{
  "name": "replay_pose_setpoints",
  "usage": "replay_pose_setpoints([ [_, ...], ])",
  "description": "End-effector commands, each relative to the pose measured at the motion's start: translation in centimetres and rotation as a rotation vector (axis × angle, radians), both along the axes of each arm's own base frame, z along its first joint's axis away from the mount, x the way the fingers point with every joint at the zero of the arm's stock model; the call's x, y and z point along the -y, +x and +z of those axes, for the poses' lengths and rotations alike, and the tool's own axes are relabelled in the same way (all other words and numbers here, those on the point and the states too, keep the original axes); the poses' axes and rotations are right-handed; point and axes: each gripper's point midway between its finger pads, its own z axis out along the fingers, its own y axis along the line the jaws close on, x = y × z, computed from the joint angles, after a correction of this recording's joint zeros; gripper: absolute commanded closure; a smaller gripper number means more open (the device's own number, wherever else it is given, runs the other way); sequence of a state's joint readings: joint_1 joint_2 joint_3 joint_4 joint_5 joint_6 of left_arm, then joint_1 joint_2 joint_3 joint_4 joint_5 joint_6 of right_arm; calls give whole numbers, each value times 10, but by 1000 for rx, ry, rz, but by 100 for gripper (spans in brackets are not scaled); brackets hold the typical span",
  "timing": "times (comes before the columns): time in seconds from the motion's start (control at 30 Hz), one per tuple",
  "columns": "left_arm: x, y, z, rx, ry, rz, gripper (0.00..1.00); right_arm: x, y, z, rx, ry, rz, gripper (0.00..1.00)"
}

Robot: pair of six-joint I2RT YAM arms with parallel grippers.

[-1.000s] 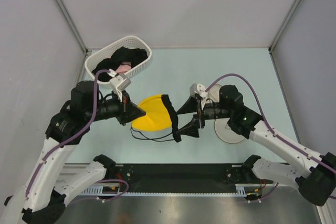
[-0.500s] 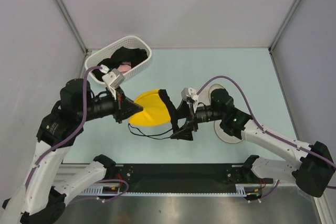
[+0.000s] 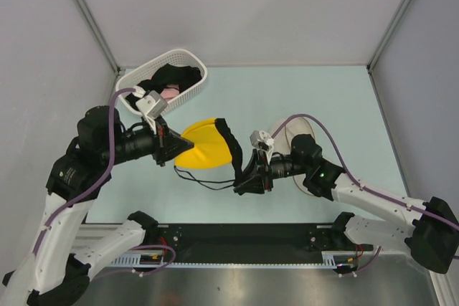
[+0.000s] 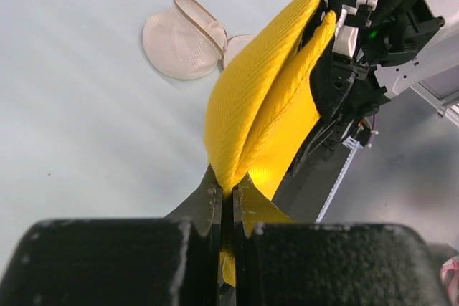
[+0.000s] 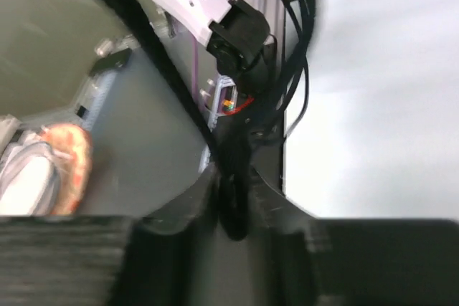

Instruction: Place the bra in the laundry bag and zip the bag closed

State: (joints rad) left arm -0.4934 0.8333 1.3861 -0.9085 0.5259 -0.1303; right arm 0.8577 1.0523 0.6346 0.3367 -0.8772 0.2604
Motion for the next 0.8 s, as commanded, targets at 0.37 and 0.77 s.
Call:
replay_pose_setpoints([
  [0.37, 12, 64, -139, -258, 101, 254, 100, 7, -11, -32, -456, -263, -290, 100],
  [0.77, 62, 25, -235, -468, -65, 143, 100, 10, 18, -73, -825, -328, -493, 97],
])
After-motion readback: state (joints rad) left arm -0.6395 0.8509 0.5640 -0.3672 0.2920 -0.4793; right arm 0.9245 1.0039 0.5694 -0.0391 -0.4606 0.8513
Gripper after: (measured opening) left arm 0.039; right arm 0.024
